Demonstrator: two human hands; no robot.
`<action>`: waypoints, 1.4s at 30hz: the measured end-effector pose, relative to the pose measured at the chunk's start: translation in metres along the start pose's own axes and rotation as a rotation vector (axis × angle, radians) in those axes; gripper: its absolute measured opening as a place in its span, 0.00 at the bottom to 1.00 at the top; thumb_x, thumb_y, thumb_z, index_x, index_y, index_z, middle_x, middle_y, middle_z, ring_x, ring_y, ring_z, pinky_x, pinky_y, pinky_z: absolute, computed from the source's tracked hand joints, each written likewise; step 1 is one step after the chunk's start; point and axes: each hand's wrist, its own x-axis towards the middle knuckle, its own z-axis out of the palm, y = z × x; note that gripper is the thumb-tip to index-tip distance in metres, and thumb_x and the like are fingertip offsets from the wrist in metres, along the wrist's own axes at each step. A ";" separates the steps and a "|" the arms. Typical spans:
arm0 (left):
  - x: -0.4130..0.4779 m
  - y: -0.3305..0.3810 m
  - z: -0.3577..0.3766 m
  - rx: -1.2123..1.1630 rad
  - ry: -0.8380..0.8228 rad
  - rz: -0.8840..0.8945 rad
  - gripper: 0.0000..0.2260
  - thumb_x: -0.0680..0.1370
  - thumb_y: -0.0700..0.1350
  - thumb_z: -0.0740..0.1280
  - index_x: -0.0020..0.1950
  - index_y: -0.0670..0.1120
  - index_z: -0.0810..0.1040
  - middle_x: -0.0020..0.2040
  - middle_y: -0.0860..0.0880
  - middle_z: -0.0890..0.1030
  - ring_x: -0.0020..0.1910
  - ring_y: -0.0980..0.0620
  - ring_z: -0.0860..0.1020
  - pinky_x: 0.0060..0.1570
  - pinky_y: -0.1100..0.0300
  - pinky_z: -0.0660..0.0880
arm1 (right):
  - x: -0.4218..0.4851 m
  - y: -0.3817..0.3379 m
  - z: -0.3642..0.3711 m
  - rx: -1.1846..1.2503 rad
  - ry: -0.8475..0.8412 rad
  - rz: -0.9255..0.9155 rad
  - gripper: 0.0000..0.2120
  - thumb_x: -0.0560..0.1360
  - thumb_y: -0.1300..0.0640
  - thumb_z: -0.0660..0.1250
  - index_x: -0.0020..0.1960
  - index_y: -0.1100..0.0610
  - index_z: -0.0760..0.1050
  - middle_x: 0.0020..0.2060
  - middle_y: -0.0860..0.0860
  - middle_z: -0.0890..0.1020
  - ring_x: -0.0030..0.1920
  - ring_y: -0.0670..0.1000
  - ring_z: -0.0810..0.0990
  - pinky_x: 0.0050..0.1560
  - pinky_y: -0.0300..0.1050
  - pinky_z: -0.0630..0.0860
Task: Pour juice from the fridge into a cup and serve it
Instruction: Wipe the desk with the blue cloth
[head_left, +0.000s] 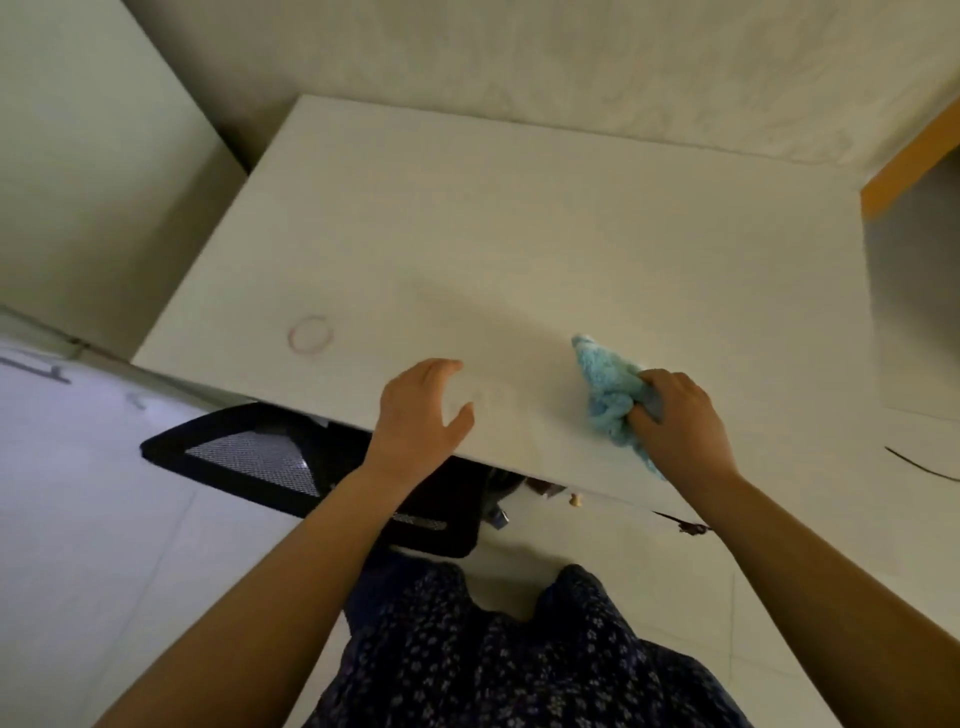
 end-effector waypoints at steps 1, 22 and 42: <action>0.002 -0.022 -0.013 0.003 0.026 -0.027 0.23 0.74 0.54 0.62 0.66 0.44 0.72 0.63 0.46 0.76 0.61 0.47 0.74 0.61 0.51 0.68 | 0.007 -0.017 0.012 -0.008 -0.002 -0.008 0.16 0.74 0.57 0.64 0.61 0.58 0.72 0.56 0.59 0.76 0.56 0.61 0.73 0.52 0.51 0.70; 0.080 -0.340 -0.149 -0.037 -0.134 -0.270 0.26 0.72 0.45 0.65 0.70 0.46 0.67 0.68 0.46 0.71 0.66 0.45 0.69 0.62 0.51 0.66 | 0.083 -0.285 0.259 -0.252 0.044 0.280 0.24 0.76 0.44 0.56 0.71 0.41 0.59 0.74 0.53 0.57 0.71 0.61 0.54 0.70 0.59 0.54; 0.043 -0.407 -0.166 0.093 -0.174 -0.038 0.25 0.70 0.45 0.73 0.65 0.45 0.70 0.58 0.44 0.77 0.55 0.44 0.76 0.48 0.50 0.76 | 0.070 -0.395 0.343 -0.245 -0.091 -0.285 0.22 0.68 0.47 0.58 0.60 0.50 0.74 0.63 0.51 0.73 0.65 0.56 0.67 0.62 0.57 0.63</action>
